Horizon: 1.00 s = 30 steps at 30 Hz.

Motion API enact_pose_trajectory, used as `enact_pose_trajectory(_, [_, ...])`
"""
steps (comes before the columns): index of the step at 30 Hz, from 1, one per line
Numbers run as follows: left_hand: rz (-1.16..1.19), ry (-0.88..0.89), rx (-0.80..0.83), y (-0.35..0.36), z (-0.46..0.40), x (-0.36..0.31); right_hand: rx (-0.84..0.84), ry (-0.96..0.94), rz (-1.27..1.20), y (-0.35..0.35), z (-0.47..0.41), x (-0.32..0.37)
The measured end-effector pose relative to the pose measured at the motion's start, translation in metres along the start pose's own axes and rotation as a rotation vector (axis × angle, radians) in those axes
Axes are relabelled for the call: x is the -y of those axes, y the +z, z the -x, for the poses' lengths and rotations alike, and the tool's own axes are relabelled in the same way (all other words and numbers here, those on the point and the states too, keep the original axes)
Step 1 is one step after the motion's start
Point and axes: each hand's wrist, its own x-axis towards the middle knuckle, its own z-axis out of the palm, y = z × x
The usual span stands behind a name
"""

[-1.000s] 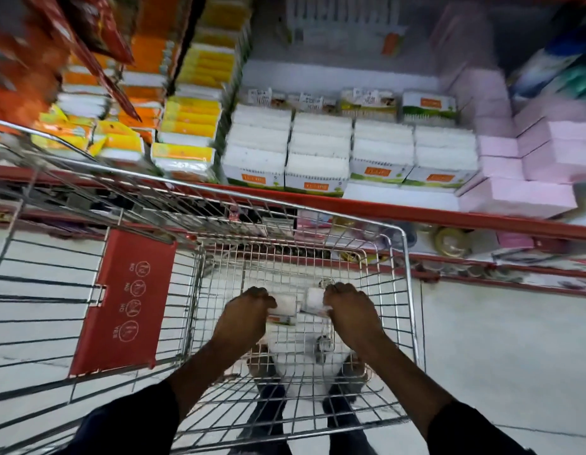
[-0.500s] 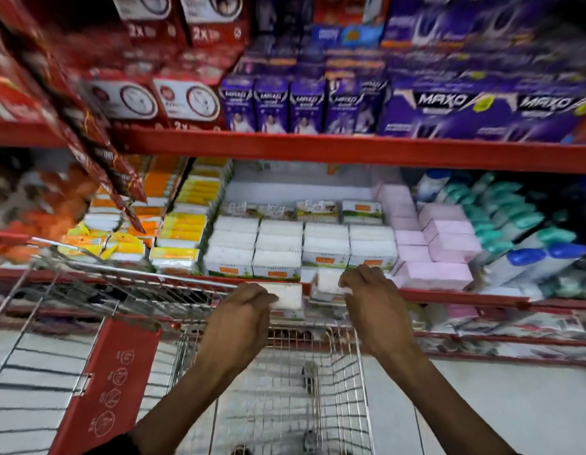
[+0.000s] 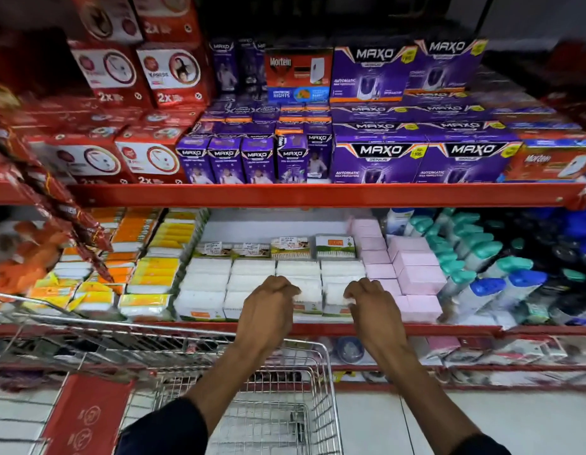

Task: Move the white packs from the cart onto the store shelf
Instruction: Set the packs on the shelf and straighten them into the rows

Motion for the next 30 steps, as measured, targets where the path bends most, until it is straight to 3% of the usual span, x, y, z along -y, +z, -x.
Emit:
enact_pose_trajectory(19, [-0.026,-0.023,0.087,0.040,-0.025,-0.005,0.132,0.037,0.023,0.030,-0.021,-0.021])
enact_pose_trajectory(30, [-0.055,-0.036,0.139,0.061,-0.022,0.006,0.125,0.046,0.001,0.044,-0.019,-0.026])
